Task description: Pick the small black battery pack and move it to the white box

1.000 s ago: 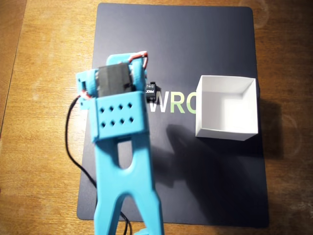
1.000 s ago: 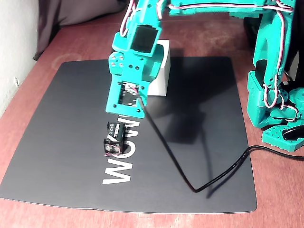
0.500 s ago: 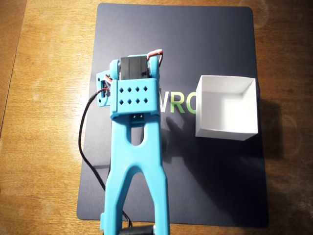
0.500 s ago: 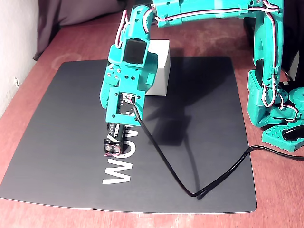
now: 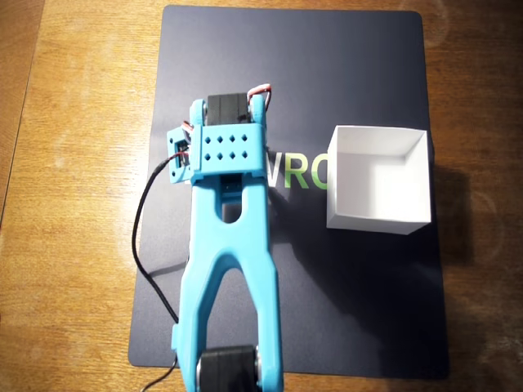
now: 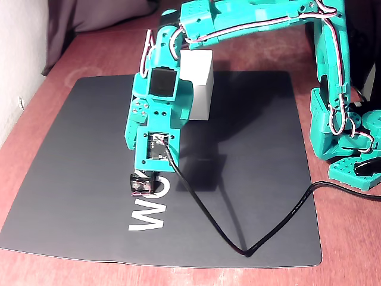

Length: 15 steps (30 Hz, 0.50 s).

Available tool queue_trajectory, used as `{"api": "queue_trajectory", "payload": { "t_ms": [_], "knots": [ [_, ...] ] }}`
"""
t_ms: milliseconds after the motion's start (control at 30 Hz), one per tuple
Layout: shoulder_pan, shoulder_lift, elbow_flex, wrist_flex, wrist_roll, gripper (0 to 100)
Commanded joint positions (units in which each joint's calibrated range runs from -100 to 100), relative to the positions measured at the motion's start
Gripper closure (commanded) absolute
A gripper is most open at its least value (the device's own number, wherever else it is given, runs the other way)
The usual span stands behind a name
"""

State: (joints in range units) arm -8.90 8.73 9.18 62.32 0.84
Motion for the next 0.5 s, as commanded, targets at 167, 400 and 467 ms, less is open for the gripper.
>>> {"api": "queue_trajectory", "payload": {
  "t_ms": [167, 400, 467],
  "knots": [
    [0.16, 2.10, -2.97, -0.53, 0.22, 81],
    [0.04, 3.68, -3.06, -0.53, -0.16, 75],
    [-0.19, 3.68, -3.06, -0.53, -0.22, 75]
  ]
}}
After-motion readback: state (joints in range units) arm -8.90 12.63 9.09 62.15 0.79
